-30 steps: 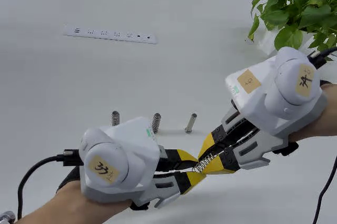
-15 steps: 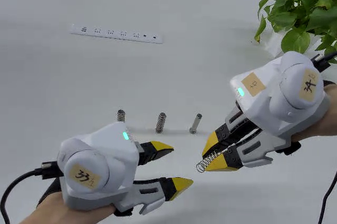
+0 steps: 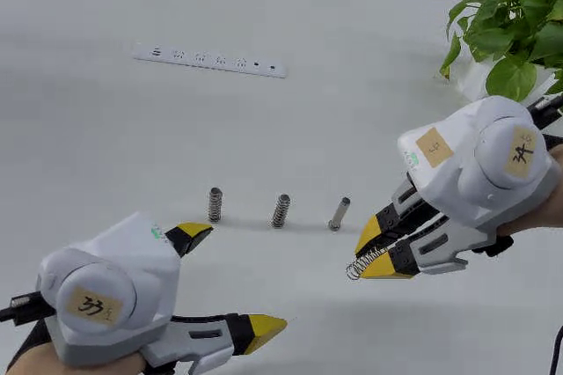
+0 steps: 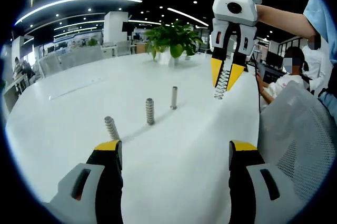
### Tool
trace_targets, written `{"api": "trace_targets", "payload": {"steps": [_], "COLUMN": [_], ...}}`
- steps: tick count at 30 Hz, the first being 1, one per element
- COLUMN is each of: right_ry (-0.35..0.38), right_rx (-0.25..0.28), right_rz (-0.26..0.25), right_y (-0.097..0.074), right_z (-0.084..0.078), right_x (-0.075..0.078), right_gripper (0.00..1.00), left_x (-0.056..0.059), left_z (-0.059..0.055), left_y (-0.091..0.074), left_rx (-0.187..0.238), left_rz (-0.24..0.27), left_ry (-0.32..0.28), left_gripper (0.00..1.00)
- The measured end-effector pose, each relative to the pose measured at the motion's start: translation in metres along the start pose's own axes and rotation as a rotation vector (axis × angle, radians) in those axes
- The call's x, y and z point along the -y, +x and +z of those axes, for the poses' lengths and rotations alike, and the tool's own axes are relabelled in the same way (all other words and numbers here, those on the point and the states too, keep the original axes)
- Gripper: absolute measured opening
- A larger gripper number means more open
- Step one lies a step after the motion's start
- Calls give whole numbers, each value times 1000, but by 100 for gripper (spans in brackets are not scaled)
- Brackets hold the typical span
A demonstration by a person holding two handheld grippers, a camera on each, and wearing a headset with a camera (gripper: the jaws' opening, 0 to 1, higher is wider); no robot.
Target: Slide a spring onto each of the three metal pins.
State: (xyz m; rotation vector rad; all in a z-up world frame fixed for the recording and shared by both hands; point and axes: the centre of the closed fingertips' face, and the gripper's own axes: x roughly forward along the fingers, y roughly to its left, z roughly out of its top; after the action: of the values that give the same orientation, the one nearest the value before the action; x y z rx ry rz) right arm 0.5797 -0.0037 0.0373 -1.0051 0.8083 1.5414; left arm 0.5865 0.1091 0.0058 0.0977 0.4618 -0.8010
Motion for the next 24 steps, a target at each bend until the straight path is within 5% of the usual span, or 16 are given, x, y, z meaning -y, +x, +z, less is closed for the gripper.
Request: {"api": "trace_targets", "payload": {"steps": [8,14,24], "right_ry": [-2,-31,-83], "right_rx": [-19,-72,-165], "right_rz": [-19,-27,-48], "right_y": [-2,-4,-8], "right_z": [-8,-14,-25], "right_x": [17,31,77], "right_gripper": [7,7,8], "left_x": [-15,-18,-23], "left_z": [-11,-17,-23], "left_y": [-9,-12,-14], "left_rx": [-16,-30,-32], "left_rz": [84,111,132], "left_ry": [-7,-21,-38], "left_gripper": [99,99,98]}}
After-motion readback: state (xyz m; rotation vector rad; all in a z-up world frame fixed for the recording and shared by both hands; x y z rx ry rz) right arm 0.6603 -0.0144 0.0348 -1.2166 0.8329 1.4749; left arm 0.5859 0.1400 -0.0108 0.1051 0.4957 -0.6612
